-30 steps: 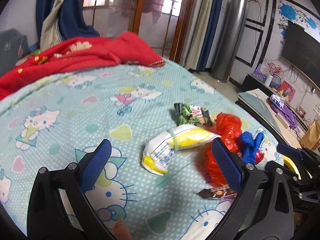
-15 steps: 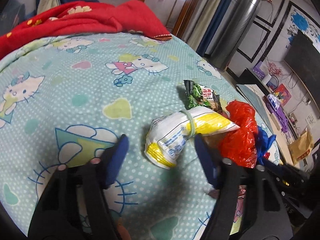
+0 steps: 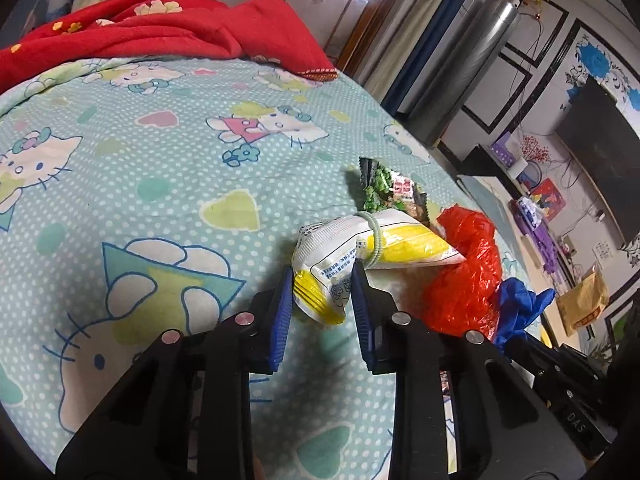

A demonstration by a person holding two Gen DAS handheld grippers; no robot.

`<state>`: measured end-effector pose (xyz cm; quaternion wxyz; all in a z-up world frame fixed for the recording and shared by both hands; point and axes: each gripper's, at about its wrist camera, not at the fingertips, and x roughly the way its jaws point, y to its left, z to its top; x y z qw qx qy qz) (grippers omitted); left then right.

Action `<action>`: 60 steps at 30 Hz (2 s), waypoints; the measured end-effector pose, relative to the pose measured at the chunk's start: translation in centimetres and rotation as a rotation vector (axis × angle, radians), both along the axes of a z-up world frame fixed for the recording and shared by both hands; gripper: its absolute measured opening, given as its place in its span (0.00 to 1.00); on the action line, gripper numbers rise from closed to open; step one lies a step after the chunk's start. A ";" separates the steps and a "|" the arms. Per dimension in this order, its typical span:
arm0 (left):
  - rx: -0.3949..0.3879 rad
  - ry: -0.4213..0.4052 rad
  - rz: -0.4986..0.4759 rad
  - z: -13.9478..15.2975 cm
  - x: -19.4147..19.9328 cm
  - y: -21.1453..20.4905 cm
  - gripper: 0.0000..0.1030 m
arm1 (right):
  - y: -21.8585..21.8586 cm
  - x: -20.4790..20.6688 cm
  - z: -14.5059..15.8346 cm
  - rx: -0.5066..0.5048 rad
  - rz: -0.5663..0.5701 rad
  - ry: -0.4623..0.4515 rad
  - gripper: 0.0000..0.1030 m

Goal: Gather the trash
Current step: 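Grasp the white-yellow plastic bag with the left gripper while the right gripper grasps the blue glove, then carry the bag and blue glove over the yellow bin and release both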

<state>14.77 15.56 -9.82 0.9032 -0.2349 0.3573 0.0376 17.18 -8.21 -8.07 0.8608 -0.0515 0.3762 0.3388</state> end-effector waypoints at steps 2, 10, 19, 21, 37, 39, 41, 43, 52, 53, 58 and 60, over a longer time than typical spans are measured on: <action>0.004 -0.026 0.005 0.4 -0.4 -0.1 0.20 | -0.2 -0.1 0.3 0.009 -0.005 -0.005 0.08; 0.025 -0.115 0.031 2.7 -2.5 -0.3 0.19 | -1.1 -0.7 1.5 0.034 -0.007 -0.020 0.08; 0.072 -0.187 0.005 5.5 -3.7 -2.1 0.19 | -1.9 -1.3 3.3 0.059 -0.013 -0.050 0.08; 0.078 -0.201 -0.006 6.0 -3.9 -2.6 0.19 | -2.3 -1.5 3.7 0.064 -0.018 -0.056 0.08; 0.114 -0.278 -0.087 8.8 -5.0 -6.2 0.19 | -6.1 -2.7 6.1 0.083 -0.071 -0.098 0.08; 0.117 -0.285 -0.099 9.0 -5.2 -6.8 0.19 | -6.8 -2.7 6.3 0.086 -0.084 -0.104 0.07; 0.121 -0.292 -0.112 9.2 -5.3 -7.3 0.19 | -7.4 -2.8 6.5 0.088 -0.094 -0.109 0.07; 0.127 -0.301 -0.125 9.5 -5.5 -7.9 0.19 | -8.0 -2.8 6.8 0.091 -0.109 -0.116 0.08; 0.147 -0.325 -0.167 10.1 -6.1 -10.2 0.19 | -10.9 -2.7 7.7 0.115 -0.162 -0.130 0.07; 0.149 -0.325 -0.173 10.1 -6.1 -10.5 0.19 | -11.2 -2.8 7.7 0.115 -0.166 -0.131 0.07; 0.165 -0.329 -0.207 10.2 -6.3 -11.8 0.19 | -12.9 -3.0 7.8 0.121 -0.200 -0.138 0.07; 0.173 -0.328 -0.221 10.2 -6.4 -12.4 0.19 | -13.7 -3.1 7.7 0.122 -0.213 -0.137 0.07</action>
